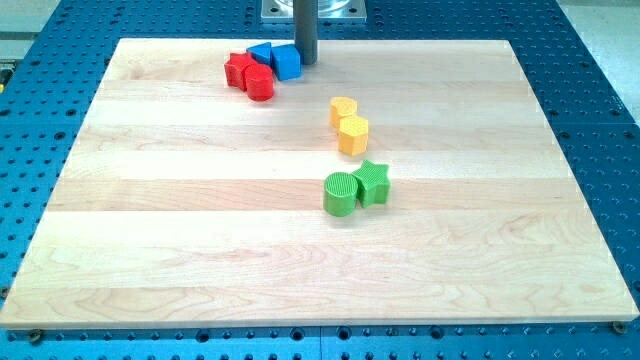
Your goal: Move the yellow blocks towards the green blocks
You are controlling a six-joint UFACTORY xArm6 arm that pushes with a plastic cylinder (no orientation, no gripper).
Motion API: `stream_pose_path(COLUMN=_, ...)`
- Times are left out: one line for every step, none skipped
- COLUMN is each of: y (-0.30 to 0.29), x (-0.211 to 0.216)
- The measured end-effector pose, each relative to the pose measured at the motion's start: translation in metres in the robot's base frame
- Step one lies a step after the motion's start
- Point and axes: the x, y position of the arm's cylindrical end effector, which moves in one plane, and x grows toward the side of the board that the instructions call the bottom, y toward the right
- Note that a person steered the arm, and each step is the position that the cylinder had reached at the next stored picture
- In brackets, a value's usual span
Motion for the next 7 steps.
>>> stream_pose_path(y=-0.012, x=0.011)
stream_pose_path(y=-0.011, x=0.001)
stream_pose_path(y=0.000, x=-0.031)
stream_pose_path(y=-0.006, x=-0.031)
stream_pose_path(y=-0.008, x=-0.031)
stream_pose_path(y=-0.006, x=-0.031)
stream_pose_path(y=0.065, x=-0.013)
